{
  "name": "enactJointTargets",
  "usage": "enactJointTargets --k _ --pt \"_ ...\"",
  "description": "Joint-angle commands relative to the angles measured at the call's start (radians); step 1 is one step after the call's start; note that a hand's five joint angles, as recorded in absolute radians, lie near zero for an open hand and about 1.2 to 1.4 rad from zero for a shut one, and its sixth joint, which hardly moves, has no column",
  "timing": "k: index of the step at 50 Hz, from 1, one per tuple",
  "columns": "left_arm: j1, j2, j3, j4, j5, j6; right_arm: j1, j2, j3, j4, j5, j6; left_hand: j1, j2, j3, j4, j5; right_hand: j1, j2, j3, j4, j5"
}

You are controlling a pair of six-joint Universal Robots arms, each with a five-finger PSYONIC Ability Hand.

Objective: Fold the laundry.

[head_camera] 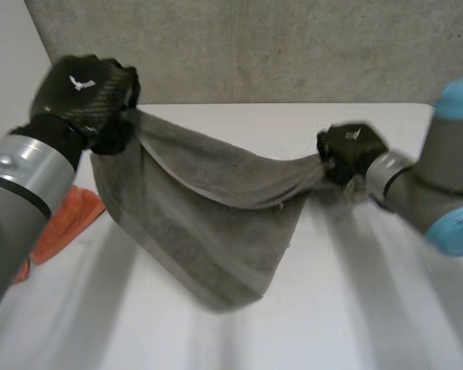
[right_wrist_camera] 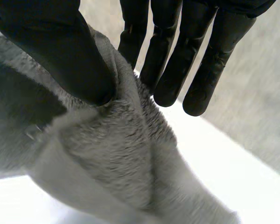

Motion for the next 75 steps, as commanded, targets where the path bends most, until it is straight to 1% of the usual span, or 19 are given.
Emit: enactJointTargets --k 1,2,7,13,17,20,24,25,28,29,34,38,47,54,61,67,68,72,75 --pt "0.072 0.057 0.024 -0.038 0.008 0.009 -0.072 -0.246 -0.185 0.430 -0.075 -0.266 0.271 0.200 0.204 0.198 0.248 0.427 0.221 0.219 0.209 0.250" --pt "0.077 0.057 0.026 -0.051 0.010 0.009 -0.089 -0.254 -0.239 0.518 -0.080 -0.312 0.271 0.200 0.204 0.198 0.248 0.427 0.221 0.219 0.209 0.250" --pt "0.086 0.037 0.020 -0.152 0.013 0.011 -0.115 -0.260 -0.336 0.697 -0.094 -0.401 0.271 0.200 0.204 0.198 0.248 0.427 0.221 0.219 0.209 0.250" --pt "0.082 -0.068 -0.002 -0.189 0.013 0.037 -0.137 -0.242 -0.307 0.755 -0.132 -0.450 0.271 0.200 0.204 0.198 0.248 0.427 0.221 0.219 0.209 0.250" --pt "0.080 -0.165 0.015 -0.178 0.013 0.106 -0.138 -0.161 -0.285 0.749 -0.129 -0.485 0.271 0.200 0.204 0.198 0.248 0.427 0.221 0.219 0.209 0.250" --pt "0.071 -0.258 0.076 -0.142 0.008 0.187 -0.134 -0.076 -0.323 0.697 -0.121 -0.482 0.271 0.200 0.204 0.198 0.248 0.427 0.221 0.219 0.209 0.250" --pt "0.060 -0.371 0.219 -0.030 0.004 0.245 -0.127 0.006 -0.425 0.539 -0.095 -0.449 0.271 0.200 0.204 0.198 0.248 0.427 0.221 0.219 0.209 0.250" --pt "0.060 -0.386 0.251 0.002 0.004 0.247 -0.127 0.029 -0.486 0.448 -0.068 -0.420 0.271 0.200 0.204 0.198 0.248 0.427 0.221 0.219 0.209 0.250" --pt "0.059 -0.414 0.361 0.140 0.004 0.255 -0.127 0.046 -0.573 0.297 -0.017 -0.364 0.271 0.200 0.204 0.198 0.248 0.427 0.221 0.219 0.209 0.250" --pt "0.059 -0.417 0.413 0.237 -0.005 0.253 -0.126 0.040 -0.607 0.198 0.009 -0.322 0.271 0.200 0.204 0.198 0.248 0.427 0.221 0.219 0.209 0.250" --pt "0.057 -0.388 0.475 0.475 -0.051 0.255 -0.127 -0.016 -0.626 -0.056 0.035 -0.228 0.271 0.200 0.204 0.198 0.248 0.427 0.221 0.219 0.209 0.250" --pt "0.053 -0.340 0.451 0.494 -0.062 0.255 -0.127 -0.075 -0.598 -0.105 0.008 -0.199 0.271 0.200 0.204 0.198 0.248 0.427 0.221 0.219 0.209 0.250" --pt "0.046 -0.254 0.155 0.408 -0.061 0.255 -0.141 -0.098 -0.407 0.124 -0.124 -0.206 0.271 0.200 0.204 0.198 0.248 0.427 0.221 0.219 0.209 0.250" --pt "0.036 -0.260 -0.072 0.411 -0.051 0.259 -0.141 -0.096 -0.143 0.247 -0.138 -0.286 0.271 0.200 0.204 0.198 0.248 0.427 0.221 0.219 0.209 0.250" --pt "-0.015 -0.345 -0.178 0.405 -0.062 0.262 -0.141 -0.003 0.057 0.209 -0.137 -0.346 0.271 0.200 0.204 0.198 0.248 0.427 0.221 0.219 0.209 0.250" --pt "-0.023 -0.340 -0.223 0.405 -0.065 0.261 -0.141 -0.001 0.152 0.208 -0.133 -0.347 0.271 0.200 0.204 0.198 0.248 0.427 0.221 0.219 0.209 0.250" --pt "-0.023 -0.336 -0.227 0.403 -0.065 0.261 -0.141 -0.003 0.167 0.204 -0.133 -0.347 0.271 0.200 0.204 0.198 0.248 0.393 0.187 0.185 0.175 0.216" --pt "-0.021 -0.306 -0.241 0.396 -0.065 0.253 -0.164 -0.010 0.241 0.165 -0.130 -0.329 0.271 0.200 0.204 0.198 0.248 -0.143 -0.349 -0.351 -0.361 -0.320" --pt "-0.020 -0.291 -0.249 0.379 -0.065 0.247 -0.184 -0.019 0.285 0.148 -0.129 -0.320 0.271 0.200 0.204 0.198 0.248 -0.294 -0.500 -0.502 -0.512 -0.471"
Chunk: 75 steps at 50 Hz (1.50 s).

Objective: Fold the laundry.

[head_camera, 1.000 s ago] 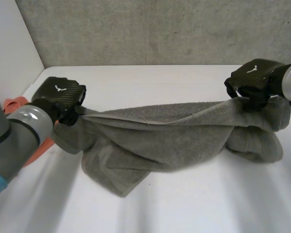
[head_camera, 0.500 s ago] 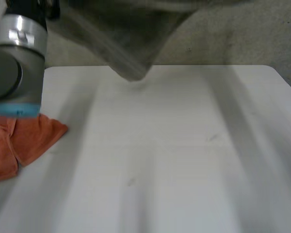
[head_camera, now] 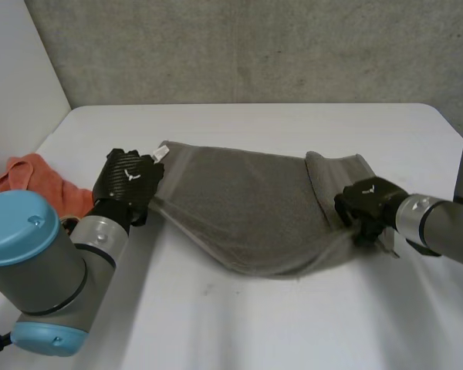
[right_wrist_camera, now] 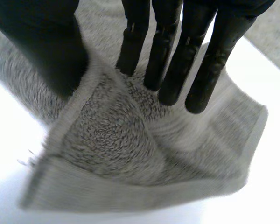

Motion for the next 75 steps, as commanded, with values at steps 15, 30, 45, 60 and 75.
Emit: enactJointTargets --k 15,30,45,60,75 --pt "0.018 0.046 -0.026 -0.040 -0.002 -0.013 -0.125 -0.186 0.402 -0.269 -0.001 0.057 0.269 0.198 0.201 0.194 0.239 -0.060 -0.182 -0.185 -0.188 -0.198" --pt "0.021 0.046 -0.030 -0.048 -0.003 -0.013 -0.157 -0.330 0.494 -0.372 0.008 0.063 0.269 0.198 0.201 0.194 0.239 -0.482 -0.604 -0.607 -0.610 -0.620" --pt "0.021 0.045 -0.030 -0.049 -0.002 -0.022 -0.177 -0.441 0.611 -0.368 -0.015 0.175 0.269 0.198 0.201 0.194 0.239 -0.254 -0.377 -0.379 -0.382 -0.392" --pt "0.022 0.045 -0.034 -0.061 -0.002 -0.024 -0.195 -0.439 0.660 -0.360 -0.033 0.186 0.269 0.198 0.201 0.194 0.239 -0.042 -0.165 -0.167 -0.170 -0.181" --pt "0.024 0.045 -0.034 -0.061 -0.002 -0.022 -0.191 -0.372 0.652 -0.397 -0.071 0.202 0.269 0.198 0.201 0.194 0.239 0.158 0.035 0.033 0.029 0.019"
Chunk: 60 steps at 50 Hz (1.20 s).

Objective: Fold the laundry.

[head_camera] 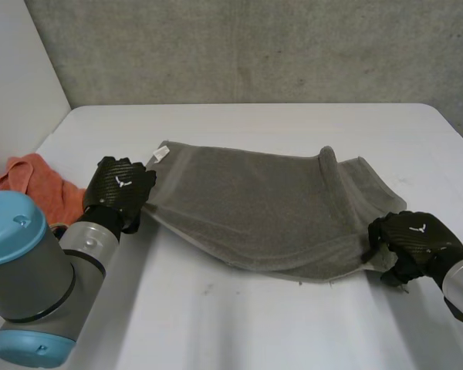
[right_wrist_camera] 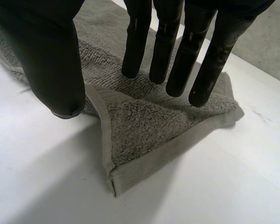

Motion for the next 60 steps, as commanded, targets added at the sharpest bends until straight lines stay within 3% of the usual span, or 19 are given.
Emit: enactJointTargets --k 1,12,13,16,23,27,36,50,60 --pt "0.003 0.000 0.000 0.000 0.000 0.000 0.003 0.071 -0.015 -0.033 -0.004 0.001 0.269 0.198 0.201 0.194 0.239 0.233 0.124 0.126 0.126 0.155" --pt "0.011 -0.006 0.000 0.000 0.003 0.000 0.008 0.198 -0.071 -0.094 0.005 -0.017 0.237 0.167 0.169 0.162 0.207 0.245 0.136 0.137 0.137 0.167" --pt "0.012 -0.008 0.000 0.000 0.003 -0.001 0.008 0.215 -0.086 -0.107 0.008 -0.019 0.211 0.140 0.143 0.136 0.181 0.419 0.311 0.312 0.312 0.342" --pt "0.017 -0.015 0.000 -0.001 0.008 0.000 0.008 0.229 -0.104 -0.121 0.016 -0.019 0.035 -0.036 -0.033 -0.040 0.005 0.769 0.660 0.661 0.661 0.691" --pt "0.058 -0.093 0.012 -0.030 0.014 0.009 -0.003 0.221 -0.198 -0.116 0.047 -0.007 -0.526 -0.596 -0.593 -0.601 -0.555 0.769 0.661 0.662 0.662 0.692" --pt "0.093 -0.115 0.020 -0.067 0.028 0.009 -0.006 0.215 -0.221 -0.113 0.048 -0.003 -0.620 -0.691 -0.688 -0.695 -0.650 0.769 0.661 0.662 0.662 0.692" --pt "0.124 -0.132 0.028 -0.136 0.166 -0.014 -0.029 0.206 -0.230 -0.110 0.048 -0.003 -0.618 -0.688 -0.685 -0.693 -0.647 0.769 0.661 0.662 0.662 0.692" --pt "0.130 -0.167 0.049 -0.179 0.161 -0.015 -0.032 0.204 -0.244 -0.111 0.048 0.001 -0.568 -0.638 -0.635 -0.643 -0.597 0.769 0.661 0.662 0.662 0.692" --pt "0.129 -0.244 0.089 -0.156 0.155 -0.014 -0.034 0.204 -0.241 -0.110 0.048 0.003 -0.310 -0.380 -0.377 -0.385 -0.339 0.769 0.661 0.662 0.662 0.692"
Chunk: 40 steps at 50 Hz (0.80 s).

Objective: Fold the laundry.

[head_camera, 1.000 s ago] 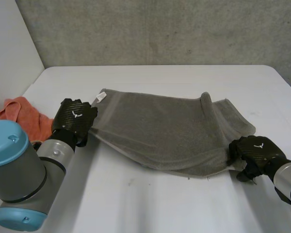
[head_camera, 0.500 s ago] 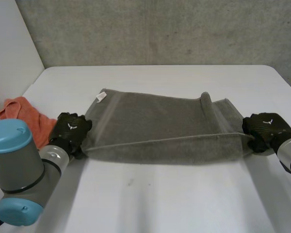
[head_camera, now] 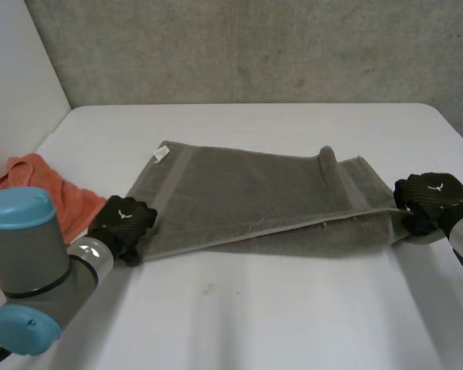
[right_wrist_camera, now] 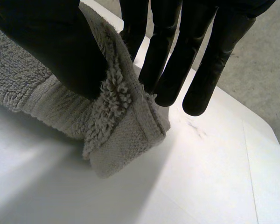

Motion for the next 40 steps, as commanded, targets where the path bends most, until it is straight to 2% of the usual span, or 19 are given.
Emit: enactJointTargets --k 1,6,9,14,17,25,26,29,37,40 --pt "-0.001 -0.047 0.021 0.020 -0.010 0.002 -0.001 -0.001 0.004 0.001 0.000 0.001 0.312 0.316 0.316 0.311 0.311 0.411 0.220 0.215 0.209 0.230" --pt "-0.001 -0.040 0.020 0.095 -0.060 -0.002 0.001 -0.002 0.010 0.001 0.000 0.001 0.711 0.715 0.715 0.709 0.710 0.411 0.220 0.215 0.209 0.230" --pt "-0.001 -0.044 0.020 0.121 -0.069 0.000 0.001 -0.005 0.012 0.003 0.000 0.001 0.837 0.841 0.841 0.836 0.836 0.411 0.220 0.215 0.209 0.230" --pt "0.001 -0.026 0.020 0.117 -0.077 0.012 0.002 -0.028 0.000 0.036 0.000 -0.005 0.837 0.841 0.842 0.836 0.836 0.411 0.220 0.215 0.209 0.230" --pt "-0.007 0.046 0.006 0.103 -0.072 0.014 0.002 -0.080 -0.014 0.085 -0.002 -0.017 0.837 0.841 0.842 0.836 0.836 0.411 0.220 0.215 0.209 0.230" --pt "-0.007 0.446 0.012 -0.062 -0.076 0.003 -0.001 -0.316 -0.201 0.376 -0.020 -0.089 0.837 0.841 0.842 0.836 0.836 0.411 0.220 0.215 0.209 0.230" --pt "-0.005 0.541 0.035 -0.104 -0.077 0.003 -0.001 -0.338 -0.224 0.407 -0.020 -0.103 0.837 0.841 0.842 0.836 0.836 0.411 0.220 0.215 0.209 0.230" --pt "-0.007 0.635 0.070 -0.168 -0.077 0.006 0.002 -0.398 -0.330 0.536 -0.020 -0.169 0.837 0.841 0.842 0.836 0.836 0.411 0.220 0.215 0.209 0.230" --pt "-0.010 0.671 0.147 -0.319 -0.080 0.014 0.012 -0.404 -0.490 0.782 -0.020 -0.318 0.837 0.841 0.842 0.836 0.836 0.411 0.220 0.215 0.209 0.230" --pt "-0.004 0.617 0.144 -0.326 -0.076 0.015 0.012 -0.332 -0.497 0.846 -0.018 -0.392 0.837 0.841 0.842 0.836 0.836 0.411 0.220 0.215 0.209 0.230"
